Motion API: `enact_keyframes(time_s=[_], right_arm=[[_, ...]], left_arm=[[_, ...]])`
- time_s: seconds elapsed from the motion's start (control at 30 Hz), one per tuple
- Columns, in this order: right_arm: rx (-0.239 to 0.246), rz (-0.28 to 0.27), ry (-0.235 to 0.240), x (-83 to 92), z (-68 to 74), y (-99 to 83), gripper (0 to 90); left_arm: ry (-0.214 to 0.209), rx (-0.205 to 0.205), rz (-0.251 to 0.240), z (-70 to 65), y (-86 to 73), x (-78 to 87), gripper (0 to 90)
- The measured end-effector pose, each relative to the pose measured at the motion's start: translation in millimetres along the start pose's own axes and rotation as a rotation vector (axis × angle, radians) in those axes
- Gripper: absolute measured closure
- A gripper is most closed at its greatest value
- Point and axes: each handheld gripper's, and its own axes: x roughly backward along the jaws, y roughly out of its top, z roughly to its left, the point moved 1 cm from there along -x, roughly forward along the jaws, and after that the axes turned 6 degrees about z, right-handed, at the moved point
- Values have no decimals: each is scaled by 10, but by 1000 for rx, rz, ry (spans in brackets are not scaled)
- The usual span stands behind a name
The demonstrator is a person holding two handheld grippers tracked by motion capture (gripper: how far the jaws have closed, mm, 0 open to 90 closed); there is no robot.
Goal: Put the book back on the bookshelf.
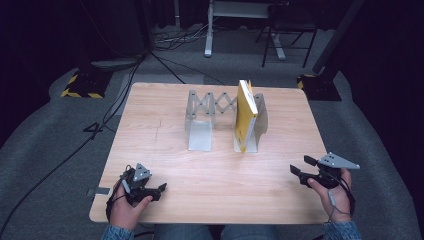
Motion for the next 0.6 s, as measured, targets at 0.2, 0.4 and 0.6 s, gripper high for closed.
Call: enact_keyframes(time_s=[0.2, 0.4, 0.6], right_arm=[[-47, 32, -10, -58, -102, -209, 291], [-57, 90, -15, -146, -141, -345, 278], [-50, 168, -28, -253, -152, -471, 196]], left_arm=[[-1, 1, 2, 1, 0, 1, 185], [-1, 1, 2, 1, 0, 1, 185], [-1, -1, 1, 2, 0, 0, 185]])
